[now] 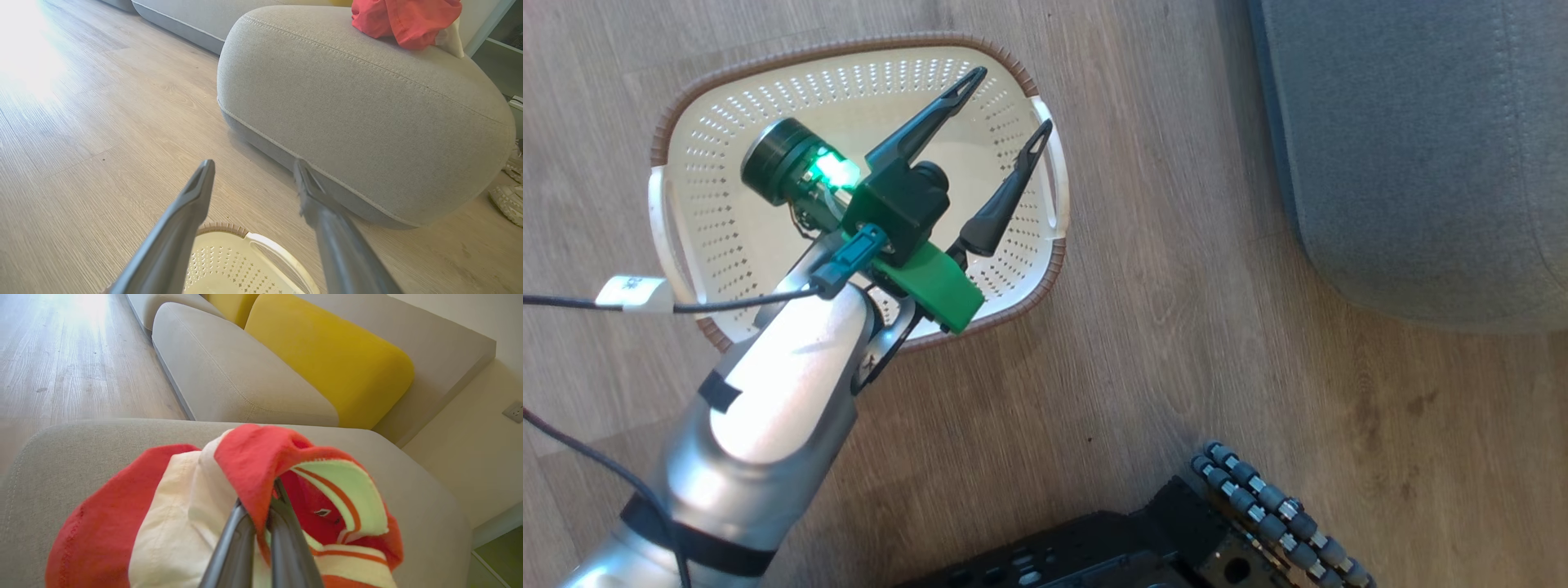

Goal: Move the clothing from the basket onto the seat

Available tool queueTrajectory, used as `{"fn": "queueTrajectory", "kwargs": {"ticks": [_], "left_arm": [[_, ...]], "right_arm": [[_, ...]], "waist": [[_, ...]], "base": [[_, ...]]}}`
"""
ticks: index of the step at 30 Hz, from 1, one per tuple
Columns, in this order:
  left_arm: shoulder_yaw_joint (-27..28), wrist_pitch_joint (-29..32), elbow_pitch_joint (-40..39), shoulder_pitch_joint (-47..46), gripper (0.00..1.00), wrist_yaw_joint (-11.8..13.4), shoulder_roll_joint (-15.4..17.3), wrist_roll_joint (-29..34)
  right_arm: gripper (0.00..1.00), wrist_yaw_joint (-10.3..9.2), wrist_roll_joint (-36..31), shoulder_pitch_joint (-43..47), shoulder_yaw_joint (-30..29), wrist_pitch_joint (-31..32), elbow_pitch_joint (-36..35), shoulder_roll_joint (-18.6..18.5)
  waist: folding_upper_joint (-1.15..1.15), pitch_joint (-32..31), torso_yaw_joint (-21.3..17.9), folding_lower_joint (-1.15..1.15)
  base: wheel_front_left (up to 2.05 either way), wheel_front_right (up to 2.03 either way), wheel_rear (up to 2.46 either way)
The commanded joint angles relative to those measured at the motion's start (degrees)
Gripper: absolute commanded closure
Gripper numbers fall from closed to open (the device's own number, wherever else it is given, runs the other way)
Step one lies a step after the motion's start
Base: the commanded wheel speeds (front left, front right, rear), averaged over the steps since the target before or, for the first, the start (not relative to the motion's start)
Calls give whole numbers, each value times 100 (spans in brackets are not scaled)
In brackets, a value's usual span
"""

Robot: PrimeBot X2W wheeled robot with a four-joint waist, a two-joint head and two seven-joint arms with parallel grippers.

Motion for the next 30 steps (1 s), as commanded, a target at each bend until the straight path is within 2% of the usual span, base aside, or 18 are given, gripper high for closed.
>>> {"fn": "queueTrajectory", "kwargs": {"ticks": [1,3,4,5,6,7,19,30], "left_arm": [[110,-17,-161,-50,0,8,86,28],[125,-29,-113,-51,0,17,78,3],[130,-35,-91,-55,0,22,70,-7],[134,-41,-69,-60,0,26,62,-16],[142,-48,-47,-62,0,32,56,-24],[151,-54,-30,-64,0,39,48,-31],[387,-85,101,88,0,127,-124,-164],[1015,-87,91,530,0,226,-368,-230]], "right_arm": [[100,-2,48,177,21,-103,-108,-144],[100,-2,142,294,71,-215,7,-84],[86,-2,160,373,126,-257,39,-67],[54,-2,204,452,169,-290,59,-42],[9,-2,270,531,191,-318,45,-13],[0,-2,297,635,276,-336,15,6],[0,-2,717,2017,873,-363,-1495,347],[0,-2,986,2483,1640,-364,-2452,454]], "waist": [[0,-8,3,-1],[0,-53,0,-1],[0,-80,-2,-1],[0,-110,-4,-1],[0,-150,-9,-1],[0,-188,-11,-1],[0,-847,228,-1],[0,-1610,951,-1]], "base": [[0,0,0],[0,0,0],[0,0,0],[0,0,0],[0,0,0],[0,0,0],[0,0,0],[0,0,0]]}}
